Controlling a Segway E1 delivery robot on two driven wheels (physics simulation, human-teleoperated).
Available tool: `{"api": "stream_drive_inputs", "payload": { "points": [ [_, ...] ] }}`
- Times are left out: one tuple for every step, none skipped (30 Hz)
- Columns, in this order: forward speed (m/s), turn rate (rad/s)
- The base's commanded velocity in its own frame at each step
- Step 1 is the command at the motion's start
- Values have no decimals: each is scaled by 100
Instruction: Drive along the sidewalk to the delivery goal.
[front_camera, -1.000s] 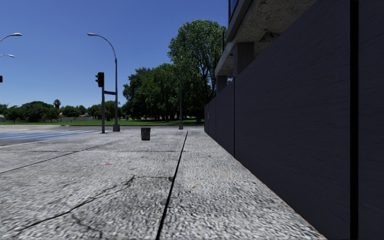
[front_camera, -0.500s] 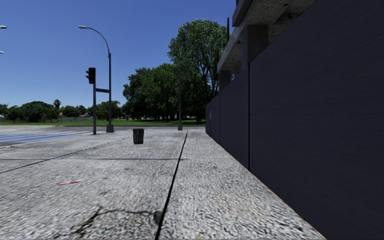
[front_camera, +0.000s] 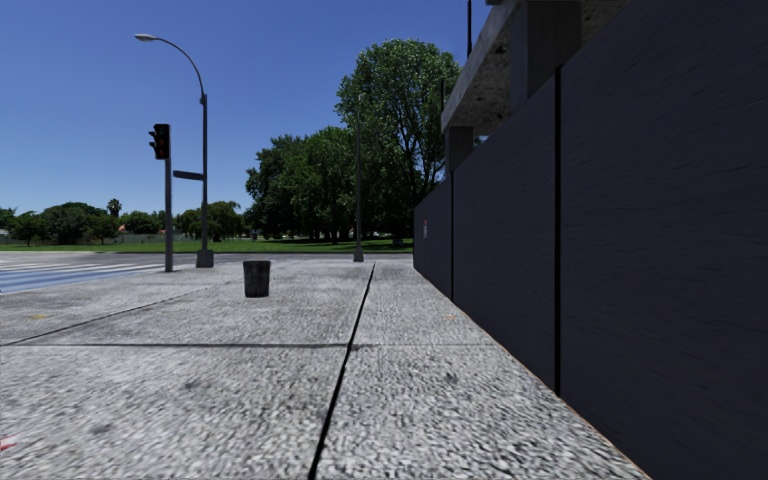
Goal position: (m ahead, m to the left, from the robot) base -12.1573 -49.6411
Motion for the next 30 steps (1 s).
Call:
{"api": "stream_drive_inputs", "payload": {
  "points": [
    [200, 0],
    [200, 0],
    [200, 0],
    [200, 0],
    [200, 0],
    [200, 0],
    [200, 0],
    [200, 0],
    [200, 0],
    [200, 0],
    [200, 0],
    [200, 0],
    [200, 0],
    [200, 0],
    [200, 0],
    [200, 0],
    [200, 0],
    [200, 0],
    [200, 0],
    [200, 0],
    [200, 0],
    [200, 0],
    [200, 0],
    [200, 0],
    [200, 0],
    [200, 0],
    [200, 0],
    [200, 0],
    [200, 0],
    [200, 0]
  ]
}}
